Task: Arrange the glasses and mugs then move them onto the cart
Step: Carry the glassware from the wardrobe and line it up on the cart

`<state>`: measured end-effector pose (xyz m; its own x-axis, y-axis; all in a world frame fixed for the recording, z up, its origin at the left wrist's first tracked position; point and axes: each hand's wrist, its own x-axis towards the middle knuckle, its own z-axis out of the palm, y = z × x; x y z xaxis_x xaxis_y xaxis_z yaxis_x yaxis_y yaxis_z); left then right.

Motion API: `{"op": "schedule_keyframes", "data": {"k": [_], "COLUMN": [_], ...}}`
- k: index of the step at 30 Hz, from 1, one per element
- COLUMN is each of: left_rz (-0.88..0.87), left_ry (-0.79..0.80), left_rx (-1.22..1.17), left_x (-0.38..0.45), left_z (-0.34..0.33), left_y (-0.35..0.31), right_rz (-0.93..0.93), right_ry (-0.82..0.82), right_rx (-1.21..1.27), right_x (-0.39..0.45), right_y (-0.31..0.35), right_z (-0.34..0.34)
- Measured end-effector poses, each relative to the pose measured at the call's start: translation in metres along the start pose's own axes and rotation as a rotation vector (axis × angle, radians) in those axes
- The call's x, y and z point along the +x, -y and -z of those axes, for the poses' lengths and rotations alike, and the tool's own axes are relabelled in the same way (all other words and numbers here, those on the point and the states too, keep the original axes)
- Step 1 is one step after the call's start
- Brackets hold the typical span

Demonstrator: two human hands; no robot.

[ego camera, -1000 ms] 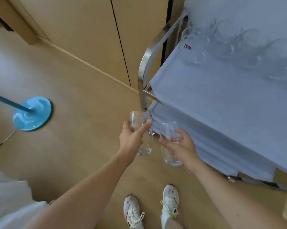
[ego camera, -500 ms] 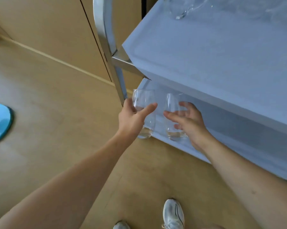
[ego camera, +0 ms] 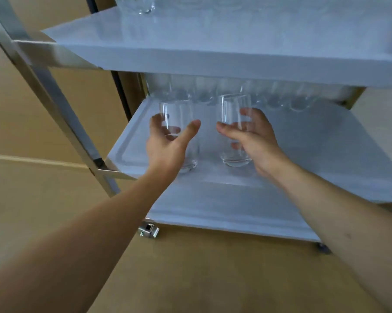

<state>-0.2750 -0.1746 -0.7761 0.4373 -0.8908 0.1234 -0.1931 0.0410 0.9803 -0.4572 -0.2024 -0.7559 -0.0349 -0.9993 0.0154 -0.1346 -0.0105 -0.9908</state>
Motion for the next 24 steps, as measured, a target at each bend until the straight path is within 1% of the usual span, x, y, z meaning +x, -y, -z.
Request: {"op": "schedule_keyframes", "data": {"k": [7,13,16,19,24], "left_rz": [-0.059,-0.176,-0.243,-0.307,-0.289], "left_ry": [0.099,0.158,0.221,0.326,0.456], "left_rx": [-0.088,-0.142,-0.15,-0.085,-0.091], "left_x": [-0.014,-0.033,-0.043,-0.048,-0.039], "left_z": [-0.048,-0.097,-0.123,-0.151,-0.194], "left_y": [-0.002,-0.001,-0.001,-0.001,-0.007], "right_rz": [0.064,0.126,0.137,0.176,0.202], "right_ry": [-0.191,-0.309,-0.348,-0.376,-0.361], "right_rx": [0.046,0.077,0.077,0.059,-0.028], "right_x": [-0.009,-0.015,-0.016,-0.014,0.0], "right_y": [-0.016,-0.035,-0.039,-0.045,-0.059], "right_z": [0.037,0.089,0.117,0.141,0.182]}}
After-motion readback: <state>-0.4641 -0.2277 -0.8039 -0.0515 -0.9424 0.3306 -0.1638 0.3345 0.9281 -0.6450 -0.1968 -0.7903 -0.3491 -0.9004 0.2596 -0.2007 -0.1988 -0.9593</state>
